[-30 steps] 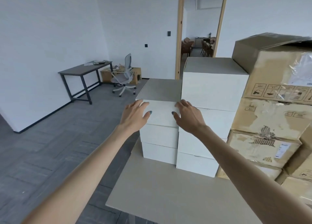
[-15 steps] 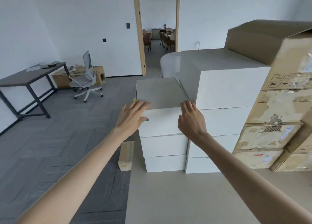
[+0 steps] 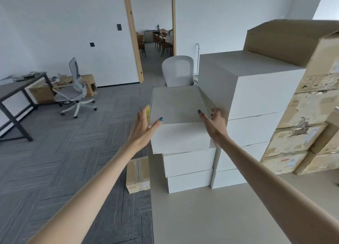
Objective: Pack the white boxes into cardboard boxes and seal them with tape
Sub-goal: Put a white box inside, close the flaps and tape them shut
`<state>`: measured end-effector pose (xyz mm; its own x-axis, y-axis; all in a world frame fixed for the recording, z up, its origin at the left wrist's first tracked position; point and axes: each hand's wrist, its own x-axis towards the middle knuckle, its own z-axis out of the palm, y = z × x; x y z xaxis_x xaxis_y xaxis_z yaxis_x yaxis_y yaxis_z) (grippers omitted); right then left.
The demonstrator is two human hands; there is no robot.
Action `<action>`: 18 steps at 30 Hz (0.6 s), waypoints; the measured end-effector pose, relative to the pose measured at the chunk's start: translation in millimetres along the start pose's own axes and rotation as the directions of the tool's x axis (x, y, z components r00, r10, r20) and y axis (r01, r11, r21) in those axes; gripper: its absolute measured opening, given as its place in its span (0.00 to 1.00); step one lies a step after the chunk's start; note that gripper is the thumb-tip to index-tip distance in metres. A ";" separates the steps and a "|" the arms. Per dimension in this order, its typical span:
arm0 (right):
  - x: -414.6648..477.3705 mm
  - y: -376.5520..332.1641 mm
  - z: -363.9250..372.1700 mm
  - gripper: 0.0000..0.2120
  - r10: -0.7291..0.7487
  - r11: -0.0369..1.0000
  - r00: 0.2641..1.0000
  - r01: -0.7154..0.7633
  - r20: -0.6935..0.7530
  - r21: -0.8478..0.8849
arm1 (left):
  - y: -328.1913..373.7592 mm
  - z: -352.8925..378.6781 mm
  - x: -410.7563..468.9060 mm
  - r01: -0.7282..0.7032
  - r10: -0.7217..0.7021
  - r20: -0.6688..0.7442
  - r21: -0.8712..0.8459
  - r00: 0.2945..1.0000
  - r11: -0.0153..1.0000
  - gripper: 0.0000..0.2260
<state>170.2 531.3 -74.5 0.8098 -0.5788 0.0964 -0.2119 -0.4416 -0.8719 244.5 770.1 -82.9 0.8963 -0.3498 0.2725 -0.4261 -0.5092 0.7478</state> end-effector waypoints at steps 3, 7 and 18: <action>11.2 4.2 1.5 0.37 0.089 0.974 0.992 -0.107 0.094 0.201 | 4.8 3.4 8.2 0.193 -0.182 0.069 -0.216 0.981 0.957 0.38; 8.4 9.8 2.7 0.27 0.149 0.848 0.959 -0.249 0.241 0.467 | 0.6 11.3 11.7 0.308 -0.292 0.104 -0.411 0.951 0.858 0.34; -10.4 17.5 7.3 0.35 0.044 0.757 0.968 -0.195 0.248 0.623 | 6.8 24.7 -13.2 0.222 -0.265 0.016 -0.592 0.964 0.775 0.20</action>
<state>162.0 534.6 -94.3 0.9101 -0.4094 -0.0647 0.0230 0.2057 -0.9783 226.7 751.8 -96.4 0.9751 -0.2148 0.0556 -0.0584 -0.0071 0.9983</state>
